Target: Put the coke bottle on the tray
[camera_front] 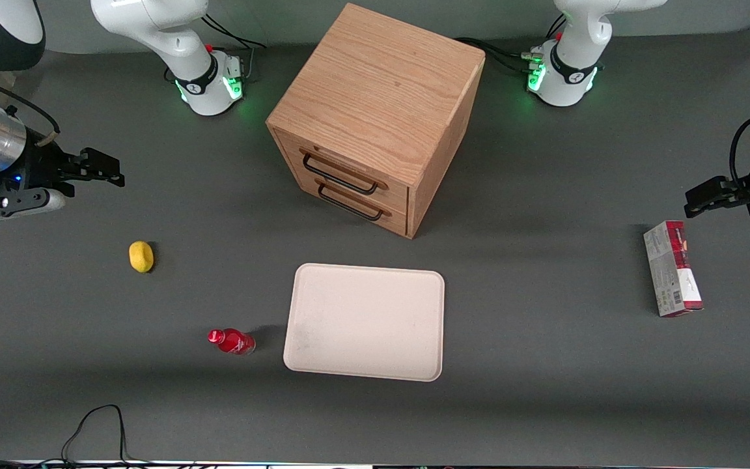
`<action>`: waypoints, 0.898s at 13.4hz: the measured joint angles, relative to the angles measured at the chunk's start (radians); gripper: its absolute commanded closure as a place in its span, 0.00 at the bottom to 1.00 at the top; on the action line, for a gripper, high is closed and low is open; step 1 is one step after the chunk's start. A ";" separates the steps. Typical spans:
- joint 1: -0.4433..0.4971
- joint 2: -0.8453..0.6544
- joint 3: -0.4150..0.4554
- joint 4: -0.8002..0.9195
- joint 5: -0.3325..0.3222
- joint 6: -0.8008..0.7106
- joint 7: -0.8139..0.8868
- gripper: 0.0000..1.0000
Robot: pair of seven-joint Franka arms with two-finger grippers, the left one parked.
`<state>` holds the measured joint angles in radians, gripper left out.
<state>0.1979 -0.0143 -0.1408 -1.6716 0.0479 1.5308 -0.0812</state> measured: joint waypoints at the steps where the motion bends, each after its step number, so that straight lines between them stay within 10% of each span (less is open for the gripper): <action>1: 0.000 0.000 0.000 0.004 0.000 -0.005 0.000 0.00; 12: -0.002 0.001 0.000 0.029 0.000 -0.056 0.000 0.00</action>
<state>0.1956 -0.0133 -0.1405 -1.6428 0.0479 1.4747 -0.0812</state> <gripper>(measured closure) 0.000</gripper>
